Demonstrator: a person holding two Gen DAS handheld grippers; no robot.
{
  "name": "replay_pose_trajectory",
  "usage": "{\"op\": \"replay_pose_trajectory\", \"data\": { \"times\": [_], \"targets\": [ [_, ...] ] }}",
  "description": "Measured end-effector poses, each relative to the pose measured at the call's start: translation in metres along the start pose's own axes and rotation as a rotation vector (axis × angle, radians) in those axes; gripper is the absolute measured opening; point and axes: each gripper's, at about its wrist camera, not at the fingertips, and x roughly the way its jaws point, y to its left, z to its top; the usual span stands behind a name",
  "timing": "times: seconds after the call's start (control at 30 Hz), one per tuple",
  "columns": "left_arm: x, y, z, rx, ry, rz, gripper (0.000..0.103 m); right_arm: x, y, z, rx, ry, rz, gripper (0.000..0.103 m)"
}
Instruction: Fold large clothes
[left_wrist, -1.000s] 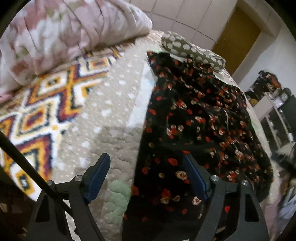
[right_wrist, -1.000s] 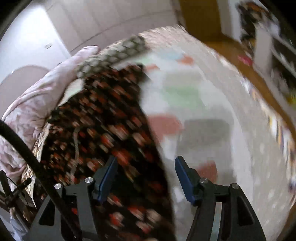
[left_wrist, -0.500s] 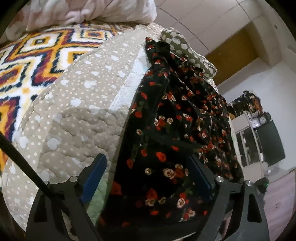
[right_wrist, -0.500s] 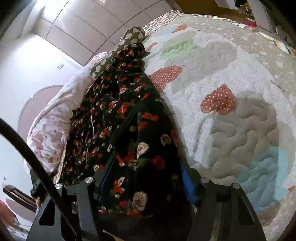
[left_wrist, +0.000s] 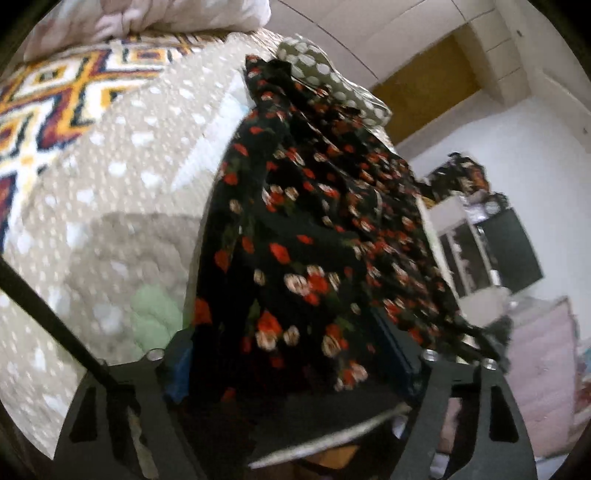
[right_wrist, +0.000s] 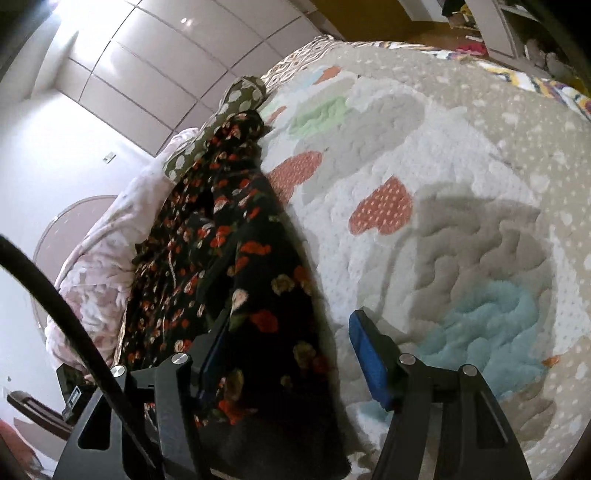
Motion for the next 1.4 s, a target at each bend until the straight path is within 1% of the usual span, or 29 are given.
{"op": "replay_pose_trajectory", "data": {
  "times": [0.1,0.17,0.2,0.33,0.37,0.43,0.47,0.5,0.53,0.57,0.6,0.63,0.7,0.77,0.9,0.93,1.0,1.03,1.1,1.2,1.3,1.37,1.4],
  "targets": [
    [-0.005,0.006,-0.005,-0.034,0.004,-0.041,0.074,0.005,0.007,-0.006,-0.023,0.04,0.047,0.068],
    [-0.007,0.008,-0.009,-0.052,0.003,-0.068,0.074,0.009,0.012,-0.013,-0.044,0.058,0.052,0.068],
    [-0.007,0.008,-0.011,-0.052,0.003,-0.07,0.074,0.01,0.016,-0.017,-0.059,0.063,0.051,0.068],
    [-0.003,0.005,-0.016,-0.039,-0.001,-0.039,0.074,0.011,0.023,-0.029,-0.086,0.055,0.038,0.068],
    [-0.003,0.004,-0.017,-0.039,-0.005,-0.025,0.074,0.01,0.024,-0.031,-0.089,0.051,0.035,0.067],
    [-0.001,-0.002,-0.017,-0.039,-0.014,0.023,0.074,0.009,0.026,-0.036,-0.089,0.046,0.023,0.062],
    [-0.001,-0.004,-0.017,-0.039,-0.019,0.045,0.074,0.009,0.027,-0.039,-0.089,0.039,0.011,0.056],
    [0.0,-0.008,-0.017,-0.038,-0.024,0.083,0.067,0.009,0.028,-0.041,-0.089,0.033,-0.002,0.049],
    [0.001,-0.011,-0.017,-0.033,-0.028,0.141,0.051,0.009,0.028,-0.043,-0.085,0.028,-0.024,0.044],
    [0.001,-0.015,-0.016,-0.029,-0.029,0.212,0.04,0.009,0.028,-0.044,-0.076,0.019,-0.042,0.037],
    [-0.001,-0.016,-0.015,-0.028,-0.03,0.253,0.019,0.009,0.027,-0.043,-0.065,0.02,-0.042,0.024],
    [-0.007,-0.016,-0.013,-0.044,-0.038,0.244,0.013,0.009,0.027,-0.042,-0.056,0.029,-0.039,0.019],
    [-0.023,-0.014,-0.011,-0.078,-0.072,0.212,0.01,0.008,0.034,-0.038,-0.08,0.046,-0.065,0.013],
    [-0.047,-0.017,-0.011,-0.087,-0.125,0.191,0.01,0.001,0.041,-0.034,-0.109,0.053,-0.069,0.011],
    [-0.087,-0.028,-0.024,-0.072,-0.194,0.177,0.009,-0.033,0.051,-0.038,-0.129,0.043,-0.013,0.009],
    [-0.091,-0.029,-0.027,-0.067,-0.199,0.183,0.002,-0.039,0.053,-0.041,-0.134,0.043,-0.002,0.009],
    [-0.095,-0.029,-0.035,-0.06,-0.201,0.216,0.003,-0.046,0.054,-0.054,-0.143,0.061,0.02,0.009],
    [-0.094,-0.026,-0.038,-0.059,-0.193,0.237,0.003,-0.045,0.054,-0.06,-0.15,0.076,0.017,0.009],
    [-0.091,-0.016,-0.04,-0.078,-0.179,0.243,0.003,-0.034,0.051,-0.071,-0.165,0.112,-0.002,0.009],
    [-0.086,-0.004,-0.045,-0.104,-0.165,0.254,0.003,-0.019,0.046,-0.074,-0.148,0.144,-0.018,0.009],
    [-0.089,-0.001,-0.047,-0.101,-0.186,0.272,0.005,-0.019,0.045,-0.075,-0.167,0.14,-0.036,0.01],
    [-0.093,0.002,-0.045,-0.098,-0.209,0.274,0.015,-0.019,0.046,-0.074,-0.171,0.135,-0.042,0.01],
    [-0.094,0.003,-0.043,-0.096,-0.219,0.275,0.031,-0.02,0.045,-0.073,-0.176,0.133,-0.05,0.01]
  ]
}}
